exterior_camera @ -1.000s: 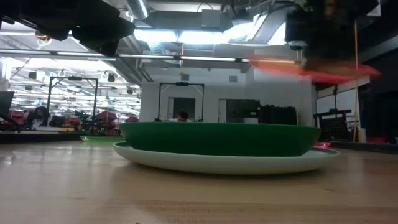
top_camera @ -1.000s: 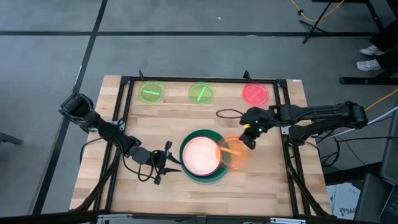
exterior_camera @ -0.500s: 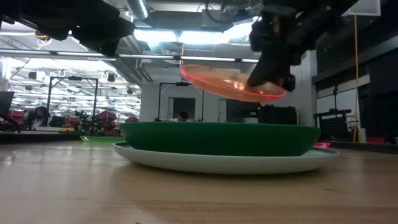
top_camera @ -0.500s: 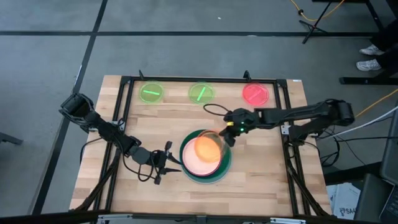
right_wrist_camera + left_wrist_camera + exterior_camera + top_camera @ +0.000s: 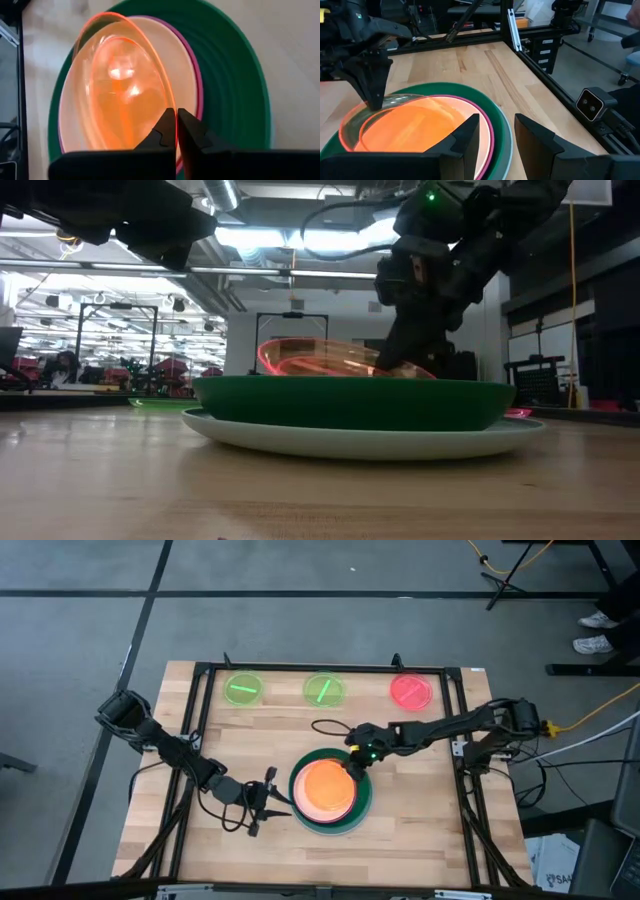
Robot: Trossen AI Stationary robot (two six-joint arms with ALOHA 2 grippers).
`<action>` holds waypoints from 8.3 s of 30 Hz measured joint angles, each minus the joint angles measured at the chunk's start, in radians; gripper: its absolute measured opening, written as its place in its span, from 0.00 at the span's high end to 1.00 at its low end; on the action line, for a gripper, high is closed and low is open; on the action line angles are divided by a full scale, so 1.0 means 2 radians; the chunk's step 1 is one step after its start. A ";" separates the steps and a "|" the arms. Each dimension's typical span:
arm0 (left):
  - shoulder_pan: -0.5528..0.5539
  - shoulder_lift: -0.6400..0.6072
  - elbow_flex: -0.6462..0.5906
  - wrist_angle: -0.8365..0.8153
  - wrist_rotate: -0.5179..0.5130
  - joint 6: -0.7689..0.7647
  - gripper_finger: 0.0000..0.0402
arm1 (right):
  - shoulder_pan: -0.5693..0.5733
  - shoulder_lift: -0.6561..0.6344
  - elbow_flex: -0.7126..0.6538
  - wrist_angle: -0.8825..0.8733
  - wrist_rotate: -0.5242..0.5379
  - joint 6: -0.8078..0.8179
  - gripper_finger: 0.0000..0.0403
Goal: Stack plastic plates
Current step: Stack the orange transparent plate on top of the light brown plate, then stack the left green transparent plate on top of the orange transparent plate, then stack the green transparent plate on top of the green transparent plate
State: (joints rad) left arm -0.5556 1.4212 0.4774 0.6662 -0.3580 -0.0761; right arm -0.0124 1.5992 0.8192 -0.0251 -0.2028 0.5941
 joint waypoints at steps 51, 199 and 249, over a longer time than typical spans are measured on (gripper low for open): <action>0.262 -0.105 0.037 -0.329 -0.039 -0.068 0.71 | 0.101 -0.161 -0.183 0.278 0.152 -0.312 0.63; 0.093 0.090 0.162 -0.297 0.090 0.159 1.00 | 0.101 -0.202 -0.109 0.201 0.313 -0.476 0.63; 0.207 -0.022 0.171 -0.370 -0.015 -0.048 0.71 | 0.101 -0.201 -0.110 0.190 0.305 -0.470 0.63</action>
State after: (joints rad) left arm -0.1413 1.3771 0.8202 -0.0738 -0.3877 -0.1730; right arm 0.1894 1.1969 0.5995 0.3541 0.4076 -0.3458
